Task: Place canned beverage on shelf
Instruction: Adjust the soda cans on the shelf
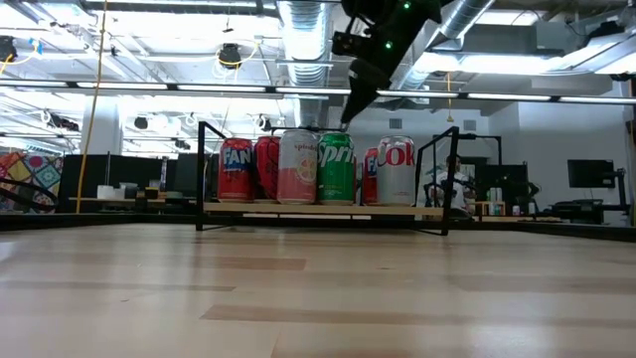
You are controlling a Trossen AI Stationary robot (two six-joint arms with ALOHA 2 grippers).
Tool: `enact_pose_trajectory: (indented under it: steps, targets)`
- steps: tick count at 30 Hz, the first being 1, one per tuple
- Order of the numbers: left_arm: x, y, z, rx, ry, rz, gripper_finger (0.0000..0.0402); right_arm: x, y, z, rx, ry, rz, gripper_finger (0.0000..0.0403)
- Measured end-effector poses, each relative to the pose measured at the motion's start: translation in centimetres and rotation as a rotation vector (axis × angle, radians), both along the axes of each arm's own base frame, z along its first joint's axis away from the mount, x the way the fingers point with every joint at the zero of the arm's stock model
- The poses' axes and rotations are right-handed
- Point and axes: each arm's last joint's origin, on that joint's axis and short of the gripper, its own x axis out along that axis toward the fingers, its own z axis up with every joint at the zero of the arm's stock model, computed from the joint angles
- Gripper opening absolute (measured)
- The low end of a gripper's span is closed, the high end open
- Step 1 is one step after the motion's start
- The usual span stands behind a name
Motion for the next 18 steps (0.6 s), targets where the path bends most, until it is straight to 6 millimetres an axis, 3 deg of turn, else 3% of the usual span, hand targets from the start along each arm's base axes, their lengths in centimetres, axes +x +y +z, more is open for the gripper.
enact_pose_trajectory:
  steps: [18]
  targets:
    - [0.0, 0.0, 0.0, 0.001, 0.0, 0.0, 0.0325, 0.3, -0.9, 0.3, 0.036, -0.083, 0.03, 0.0]
